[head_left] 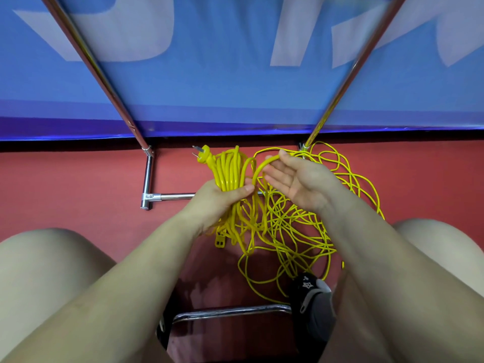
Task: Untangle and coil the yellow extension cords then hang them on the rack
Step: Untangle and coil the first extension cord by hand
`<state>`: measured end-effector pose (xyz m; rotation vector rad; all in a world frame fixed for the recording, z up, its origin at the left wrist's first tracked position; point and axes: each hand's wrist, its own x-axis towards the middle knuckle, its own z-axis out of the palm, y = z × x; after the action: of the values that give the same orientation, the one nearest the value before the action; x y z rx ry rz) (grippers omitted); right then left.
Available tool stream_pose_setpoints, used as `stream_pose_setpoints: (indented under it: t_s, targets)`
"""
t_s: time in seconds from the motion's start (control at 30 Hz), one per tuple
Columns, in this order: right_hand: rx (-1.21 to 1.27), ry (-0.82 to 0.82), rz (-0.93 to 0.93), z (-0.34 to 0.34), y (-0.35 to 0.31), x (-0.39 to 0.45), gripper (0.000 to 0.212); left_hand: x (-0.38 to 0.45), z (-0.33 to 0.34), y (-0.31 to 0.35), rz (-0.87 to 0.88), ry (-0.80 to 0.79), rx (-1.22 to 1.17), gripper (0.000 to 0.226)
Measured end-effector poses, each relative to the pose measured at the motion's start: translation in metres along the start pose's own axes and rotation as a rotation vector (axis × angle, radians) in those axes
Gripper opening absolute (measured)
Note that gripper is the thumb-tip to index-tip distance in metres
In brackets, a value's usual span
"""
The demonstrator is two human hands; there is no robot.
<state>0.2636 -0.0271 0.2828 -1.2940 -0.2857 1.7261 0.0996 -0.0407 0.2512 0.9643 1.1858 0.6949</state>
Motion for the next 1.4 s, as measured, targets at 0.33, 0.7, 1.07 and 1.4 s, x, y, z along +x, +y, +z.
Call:
stream_pose_setpoints:
  t_s: [0.33,0.7,1.07,1.4]
  targets:
    - [-0.997,-0.188,-0.232,-0.003,0.012,-0.002,0.035,0.006,-0.004,0.003,-0.028,0.201,-0.182,0.004]
    - [-1.428,-0.218,-0.243,-0.013,0.039,0.007,0.033,0.019,-0.025,0.012,-0.127,0.293,-0.610,0.024]
    - [-1.372,-0.071,-0.604,-0.008,0.028,0.004,0.017,0.020,-0.021,0.014,-0.074,0.161,-0.624,0.020]
    - [-0.788,0.112,-0.264,-0.010,0.007,0.004,0.007,0.014,-0.031,0.010,-0.026,0.186,-0.308,0.025]
